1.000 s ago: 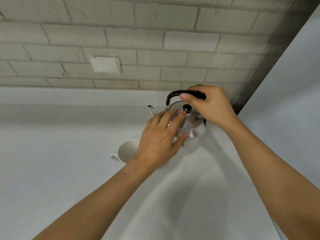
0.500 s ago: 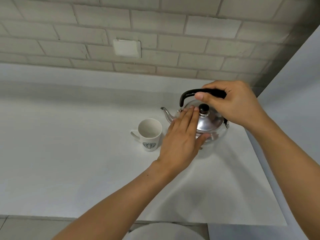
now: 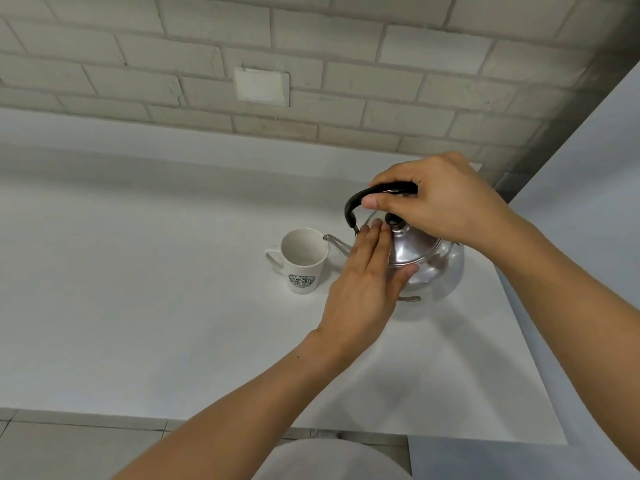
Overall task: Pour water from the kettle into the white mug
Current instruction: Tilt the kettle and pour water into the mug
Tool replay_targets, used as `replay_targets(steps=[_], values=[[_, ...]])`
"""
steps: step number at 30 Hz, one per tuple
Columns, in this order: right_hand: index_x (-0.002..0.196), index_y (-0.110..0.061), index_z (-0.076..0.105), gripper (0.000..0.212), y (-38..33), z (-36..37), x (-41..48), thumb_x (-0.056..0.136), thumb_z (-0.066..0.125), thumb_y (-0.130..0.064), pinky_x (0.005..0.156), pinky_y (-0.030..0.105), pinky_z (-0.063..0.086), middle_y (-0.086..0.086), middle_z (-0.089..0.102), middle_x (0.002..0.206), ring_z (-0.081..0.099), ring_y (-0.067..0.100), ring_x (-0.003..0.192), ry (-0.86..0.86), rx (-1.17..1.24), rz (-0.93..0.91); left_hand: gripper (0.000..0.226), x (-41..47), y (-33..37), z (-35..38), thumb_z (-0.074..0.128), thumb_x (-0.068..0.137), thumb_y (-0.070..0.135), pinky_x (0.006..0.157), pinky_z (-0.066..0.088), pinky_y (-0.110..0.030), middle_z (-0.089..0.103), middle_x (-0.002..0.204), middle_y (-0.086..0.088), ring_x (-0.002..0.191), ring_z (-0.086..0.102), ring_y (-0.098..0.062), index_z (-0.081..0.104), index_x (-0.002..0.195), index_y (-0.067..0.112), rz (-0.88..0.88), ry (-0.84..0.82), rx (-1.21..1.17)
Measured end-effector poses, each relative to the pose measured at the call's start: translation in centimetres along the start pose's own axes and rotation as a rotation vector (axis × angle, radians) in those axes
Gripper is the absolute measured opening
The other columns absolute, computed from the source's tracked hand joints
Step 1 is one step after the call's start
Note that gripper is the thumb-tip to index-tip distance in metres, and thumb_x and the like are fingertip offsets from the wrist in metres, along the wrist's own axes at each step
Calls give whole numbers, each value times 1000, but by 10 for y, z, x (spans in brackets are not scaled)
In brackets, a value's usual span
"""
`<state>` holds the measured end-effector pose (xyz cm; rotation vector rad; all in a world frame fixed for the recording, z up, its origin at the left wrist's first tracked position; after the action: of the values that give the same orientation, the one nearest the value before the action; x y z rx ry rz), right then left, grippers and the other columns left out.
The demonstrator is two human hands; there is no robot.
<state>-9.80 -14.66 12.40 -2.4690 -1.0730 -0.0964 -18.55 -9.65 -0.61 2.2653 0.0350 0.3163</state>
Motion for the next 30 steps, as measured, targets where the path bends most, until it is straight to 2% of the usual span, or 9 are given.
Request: replay_targets(steps=[3, 7, 9, 12, 16, 19, 23, 26, 30], values=[[116, -29, 80, 34, -12, 1, 7, 93, 69, -52, 86, 36, 56, -9, 81, 106, 71, 13, 95, -30, -80, -64, 73, 1, -2, 0, 43, 108, 50, 123, 17, -25, 12, 178, 5, 165, 6, -11, 16, 168, 19, -27, 13, -72], [117, -28, 80, 36, -20, 2, 17, 93, 68, -53, 86, 39, 55, -6, 81, 105, 71, 17, 95, -70, -132, -94, 73, 3, -3, -3, 45, 108, 50, 129, 20, -29, 17, 177, 3, 164, 11, -12, 18, 168, 19, -49, 45, -155], [117, -28, 79, 38, -24, 4, 23, 92, 69, -54, 84, 36, 53, -5, 81, 105, 69, 17, 95, -86, -159, -117, 73, 4, -3, -5, 46, 108, 49, 131, 23, -34, 20, 177, 2, 164, 14, -12, 19, 168, 18, -62, 56, -188], [116, -30, 79, 38, -29, 6, 31, 91, 69, -56, 76, 30, 46, -6, 80, 104, 62, 13, 87, -107, -190, -134, 70, 5, 0, -8, 48, 109, 46, 129, 28, -39, 25, 175, 1, 163, 20, -14, 22, 168, 19, -68, 74, -245], [114, -32, 80, 35, -34, 10, 37, 92, 69, -56, 73, 28, 39, -15, 76, 95, 53, 5, 74, -152, -220, -137, 67, 6, 3, -11, 49, 109, 44, 128, 29, -39, 29, 174, 0, 162, 25, -16, 26, 167, 18, -79, 104, -281], [113, -31, 81, 35, -38, 11, 41, 91, 71, -56, 71, 31, 44, -8, 79, 99, 60, 14, 79, -169, -234, -155, 66, 7, 3, -13, 50, 109, 44, 127, 31, -39, 33, 172, 0, 160, 29, -17, 29, 166, 18, -81, 117, -298], [115, -30, 80, 38, -43, 12, 45, 90, 70, -58, 76, 35, 52, -5, 80, 105, 69, 22, 93, -177, -279, -184, 66, 7, 3, -16, 51, 108, 45, 128, 28, -32, 34, 172, 1, 160, 29, -14, 30, 165, 19, -79, 147, -305], [115, -29, 80, 39, -45, 13, 46, 90, 71, -58, 73, 31, 48, -5, 80, 101, 68, 20, 92, -175, -290, -195, 65, 6, 4, -17, 52, 108, 44, 125, 28, -22, 37, 170, 1, 157, 33, -11, 32, 165, 18, -63, 165, -316], [114, -30, 81, 39, -47, 15, 47, 90, 70, -59, 69, 29, 40, -4, 79, 98, 57, 15, 85, -164, -300, -193, 63, 7, 6, -20, 54, 108, 40, 120, 29, -12, 44, 166, 2, 151, 40, -8, 35, 163, 16, -32, 195, -343]])
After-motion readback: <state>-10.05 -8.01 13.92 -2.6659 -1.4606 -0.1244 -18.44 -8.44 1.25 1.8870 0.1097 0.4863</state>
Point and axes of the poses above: each hand's wrist, its own x-axis towards the middle knuckle, its own z-axis out of the palm, y = z × x, the point moved 8 cm from there along x, towards the middle knuckle
